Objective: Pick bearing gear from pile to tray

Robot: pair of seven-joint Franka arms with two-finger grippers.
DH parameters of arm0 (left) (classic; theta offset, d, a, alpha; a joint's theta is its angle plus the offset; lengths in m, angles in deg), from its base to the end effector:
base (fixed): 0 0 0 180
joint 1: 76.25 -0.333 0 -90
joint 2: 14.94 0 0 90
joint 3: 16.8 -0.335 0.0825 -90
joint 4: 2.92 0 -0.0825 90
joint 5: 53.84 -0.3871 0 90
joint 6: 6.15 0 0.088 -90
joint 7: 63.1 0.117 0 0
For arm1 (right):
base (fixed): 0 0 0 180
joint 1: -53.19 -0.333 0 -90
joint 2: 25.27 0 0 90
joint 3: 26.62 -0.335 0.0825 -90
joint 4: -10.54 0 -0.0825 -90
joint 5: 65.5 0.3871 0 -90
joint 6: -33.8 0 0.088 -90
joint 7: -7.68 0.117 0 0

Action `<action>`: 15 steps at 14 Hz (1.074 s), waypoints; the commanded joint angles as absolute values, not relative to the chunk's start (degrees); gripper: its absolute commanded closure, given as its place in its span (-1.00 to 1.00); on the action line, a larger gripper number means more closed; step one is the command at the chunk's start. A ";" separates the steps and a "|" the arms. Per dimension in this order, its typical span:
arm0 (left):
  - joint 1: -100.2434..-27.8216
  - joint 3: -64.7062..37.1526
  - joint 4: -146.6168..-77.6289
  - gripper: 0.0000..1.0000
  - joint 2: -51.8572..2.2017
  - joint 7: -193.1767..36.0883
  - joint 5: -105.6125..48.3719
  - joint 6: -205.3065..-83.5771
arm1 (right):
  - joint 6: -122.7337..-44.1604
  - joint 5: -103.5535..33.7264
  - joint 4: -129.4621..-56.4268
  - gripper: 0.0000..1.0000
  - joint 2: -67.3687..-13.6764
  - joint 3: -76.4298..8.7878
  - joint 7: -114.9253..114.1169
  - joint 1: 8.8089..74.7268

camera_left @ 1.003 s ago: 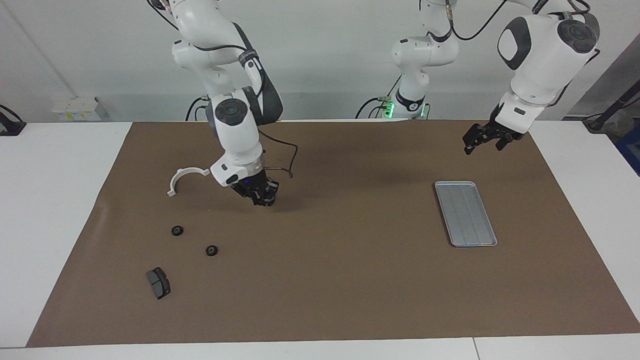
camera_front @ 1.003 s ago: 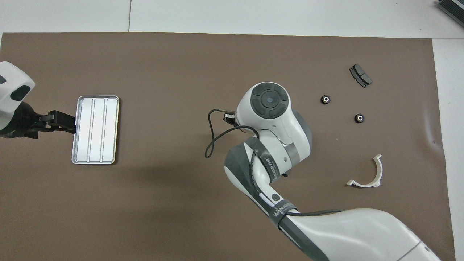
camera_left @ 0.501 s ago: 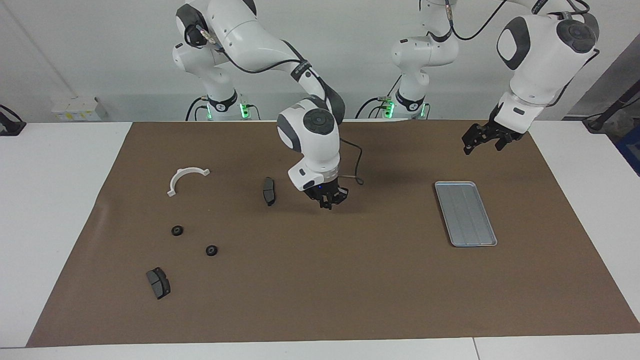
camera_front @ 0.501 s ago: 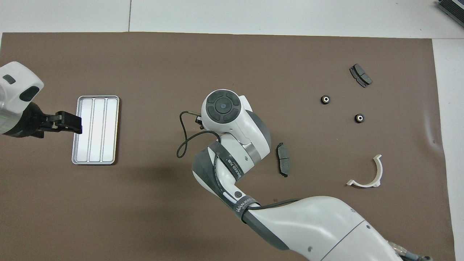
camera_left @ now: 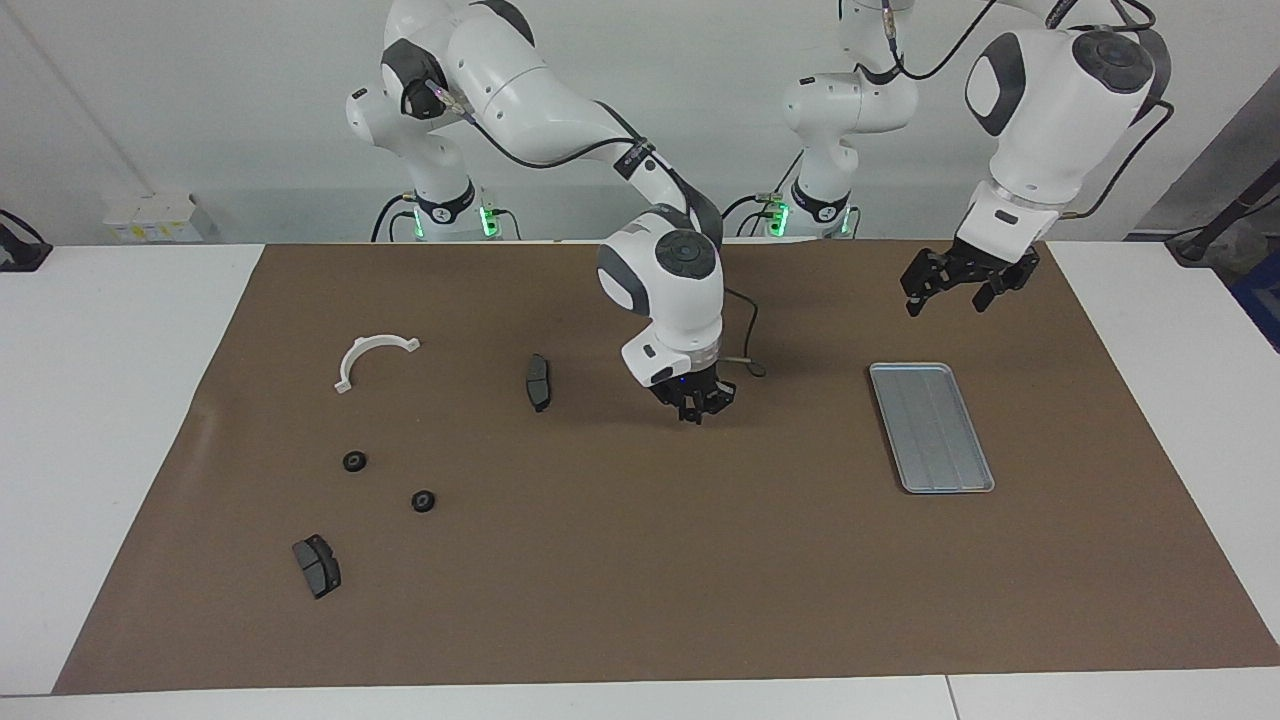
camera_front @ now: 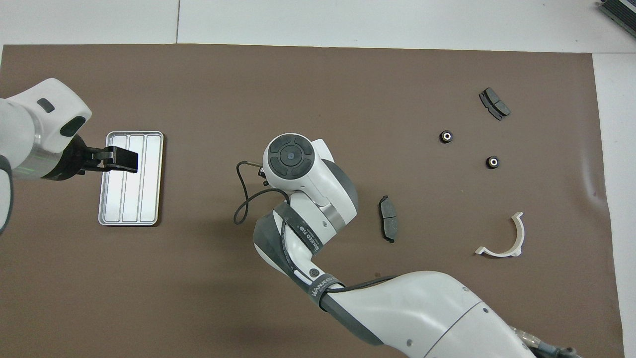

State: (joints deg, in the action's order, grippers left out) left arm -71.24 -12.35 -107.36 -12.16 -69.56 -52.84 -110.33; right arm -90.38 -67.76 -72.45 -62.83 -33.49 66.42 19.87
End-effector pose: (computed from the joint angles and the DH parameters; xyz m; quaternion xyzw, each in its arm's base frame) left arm 0.5471 -0.0936 0.5611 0.9994 -0.0242 0.0208 0.0096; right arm 0.5774 0.4632 0.3139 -0.9857 0.1640 -0.0074 0.0384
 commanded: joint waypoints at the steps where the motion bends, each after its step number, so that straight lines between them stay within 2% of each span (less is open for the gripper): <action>1: -67.12 -13.03 -111.55 -1.00 -10.37 -74.41 -53.49 -116.51 | -88.99 -69.37 -73.04 0.08 -62.18 -33.39 67.98 19.53; 2: -65.80 -13.03 -111.99 -1.00 -10.89 -78.01 -53.49 -118.80 | -88.64 -69.72 -72.87 -0.23 -62.18 -33.30 67.80 19.53; 3: -64.49 -13.03 -112.08 -1.00 -11.42 -80.39 -53.41 -120.56 | -89.07 -70.85 -72.95 -0.99 -62.18 -33.30 67.63 20.05; 7: -61.05 -13.03 -111.82 -1.00 -17.39 -88.48 -52.53 -130.31 | -89.34 -71.13 -74.17 -1.00 -60.26 -33.21 62.46 24.27; 10: -58.51 -13.03 -109.02 -1.00 -23.62 -92.71 -52.35 -137.35 | -89.42 -70.87 -82.76 -1.00 -52.55 -33.39 55.18 30.14; 12: -56.66 -13.03 -108.75 -1.00 -24.70 -93.42 -52.35 -140.25 | -89.51 -69.99 -88.75 -1.00 -47.26 -33.47 47.36 34.80; 13: -55.43 -13.11 -108.05 -1.00 -26.09 -93.68 -52.35 -141.49 | -89.34 -69.99 -89.99 -1.00 -45.76 -33.48 44.97 36.82; 15: -50.08 -13.29 -103.92 -1.00 -32.76 -96.04 -52.70 -141.85 | -88.46 -69.90 -90.53 -1.00 -44.43 -33.48 39.61 40.34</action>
